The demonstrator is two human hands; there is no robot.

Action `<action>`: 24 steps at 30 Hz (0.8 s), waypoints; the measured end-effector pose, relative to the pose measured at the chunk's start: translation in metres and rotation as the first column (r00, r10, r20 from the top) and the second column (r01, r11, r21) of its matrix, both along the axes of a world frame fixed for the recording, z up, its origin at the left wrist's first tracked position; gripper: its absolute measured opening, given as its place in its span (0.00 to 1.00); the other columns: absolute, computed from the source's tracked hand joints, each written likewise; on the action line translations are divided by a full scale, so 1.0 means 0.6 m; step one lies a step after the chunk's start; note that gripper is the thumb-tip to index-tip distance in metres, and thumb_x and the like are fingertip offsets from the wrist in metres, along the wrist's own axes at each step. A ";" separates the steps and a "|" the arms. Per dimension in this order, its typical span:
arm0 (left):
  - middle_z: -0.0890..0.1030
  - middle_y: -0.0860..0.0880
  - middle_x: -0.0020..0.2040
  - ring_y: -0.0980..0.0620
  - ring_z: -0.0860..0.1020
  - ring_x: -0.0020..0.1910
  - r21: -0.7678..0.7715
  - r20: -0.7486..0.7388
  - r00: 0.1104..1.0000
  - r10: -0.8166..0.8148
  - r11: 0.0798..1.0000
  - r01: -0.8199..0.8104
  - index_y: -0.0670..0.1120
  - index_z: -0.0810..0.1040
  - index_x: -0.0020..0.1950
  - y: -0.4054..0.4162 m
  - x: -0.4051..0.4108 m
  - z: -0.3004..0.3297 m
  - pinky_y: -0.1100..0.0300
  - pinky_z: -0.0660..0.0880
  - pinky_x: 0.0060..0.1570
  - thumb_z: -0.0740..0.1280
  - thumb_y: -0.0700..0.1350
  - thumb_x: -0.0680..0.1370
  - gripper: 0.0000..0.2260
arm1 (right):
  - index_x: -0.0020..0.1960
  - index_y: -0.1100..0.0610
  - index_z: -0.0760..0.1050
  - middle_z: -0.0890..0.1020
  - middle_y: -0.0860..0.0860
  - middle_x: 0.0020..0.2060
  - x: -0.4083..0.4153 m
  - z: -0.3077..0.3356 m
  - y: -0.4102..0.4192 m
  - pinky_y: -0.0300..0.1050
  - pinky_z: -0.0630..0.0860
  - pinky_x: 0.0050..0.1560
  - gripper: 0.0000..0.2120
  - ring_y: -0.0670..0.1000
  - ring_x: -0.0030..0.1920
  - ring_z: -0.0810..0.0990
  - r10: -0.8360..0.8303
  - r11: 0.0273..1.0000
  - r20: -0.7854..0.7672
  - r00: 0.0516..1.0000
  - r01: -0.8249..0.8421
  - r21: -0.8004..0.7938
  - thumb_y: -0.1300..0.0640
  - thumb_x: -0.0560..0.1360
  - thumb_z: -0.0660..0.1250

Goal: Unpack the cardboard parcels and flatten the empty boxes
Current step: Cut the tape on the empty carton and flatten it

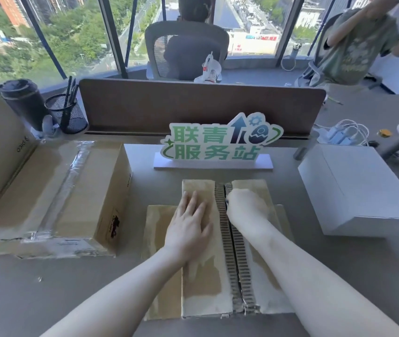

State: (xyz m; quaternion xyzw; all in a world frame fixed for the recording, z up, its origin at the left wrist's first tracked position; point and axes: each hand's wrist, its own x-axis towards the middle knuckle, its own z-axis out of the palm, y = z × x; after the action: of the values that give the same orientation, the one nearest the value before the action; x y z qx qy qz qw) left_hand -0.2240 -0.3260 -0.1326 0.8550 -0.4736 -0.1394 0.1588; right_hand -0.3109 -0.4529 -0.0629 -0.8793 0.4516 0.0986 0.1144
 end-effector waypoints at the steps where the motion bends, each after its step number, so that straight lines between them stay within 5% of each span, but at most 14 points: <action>1: 0.45 0.53 0.81 0.53 0.36 0.78 -0.004 -0.001 1.000 0.003 1.000 -0.003 0.52 0.55 0.80 0.000 -0.001 0.000 0.54 0.46 0.78 0.55 0.58 0.81 0.28 | 0.50 0.55 0.80 0.82 0.53 0.47 -0.011 0.004 0.013 0.43 0.71 0.38 0.14 0.58 0.44 0.78 0.001 1.000 -0.023 1.000 -0.001 0.009 0.69 0.73 0.62; 4: 0.46 0.53 0.81 0.53 0.37 0.78 -0.018 -0.004 1.000 0.012 1.000 -0.012 0.52 0.56 0.80 -0.001 -0.001 -0.001 0.54 0.46 0.78 0.55 0.57 0.81 0.28 | 0.52 0.55 0.79 0.82 0.53 0.51 -0.050 0.026 0.058 0.45 0.72 0.41 0.14 0.59 0.48 0.80 0.012 0.998 -0.097 0.995 -0.005 0.070 0.69 0.74 0.59; 7: 0.46 0.53 0.81 0.53 0.38 0.79 -0.021 -0.004 1.000 0.022 1.000 -0.022 0.52 0.56 0.80 -0.002 -0.001 0.000 0.54 0.47 0.78 0.55 0.57 0.81 0.28 | 0.45 0.54 0.73 0.82 0.54 0.49 -0.094 0.036 0.102 0.45 0.72 0.41 0.13 0.58 0.42 0.77 0.036 0.991 -0.133 0.991 -0.018 0.129 0.71 0.73 0.59; 16: 0.49 0.51 0.81 0.53 0.41 0.79 -0.032 -0.073 0.997 -0.005 0.999 0.003 0.49 0.60 0.79 0.049 -0.039 0.024 0.56 0.46 0.77 0.60 0.55 0.81 0.27 | 0.46 0.56 0.74 0.79 0.53 0.42 -0.161 0.035 0.144 0.45 0.71 0.38 0.09 0.57 0.40 0.76 0.043 0.989 0.006 0.999 -0.044 0.142 0.67 0.75 0.58; 24: 0.40 0.54 0.80 0.57 0.33 0.75 0.104 0.066 0.993 -0.095 0.991 0.088 0.51 0.48 0.81 0.151 -0.126 0.012 0.56 0.42 0.77 0.51 0.58 0.82 0.29 | 0.54 0.57 0.78 0.83 0.55 0.49 -0.172 0.030 0.172 0.46 0.73 0.41 0.13 0.58 0.49 0.82 0.045 0.997 0.028 0.999 -0.047 0.058 0.68 0.76 0.59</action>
State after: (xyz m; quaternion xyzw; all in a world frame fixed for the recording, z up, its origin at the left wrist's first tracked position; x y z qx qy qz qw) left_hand -0.2996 -0.2352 -0.1254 0.8437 -0.5100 -0.1400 0.0921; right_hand -0.4139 -0.3498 -0.0448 -0.8871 0.4266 0.1027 0.1436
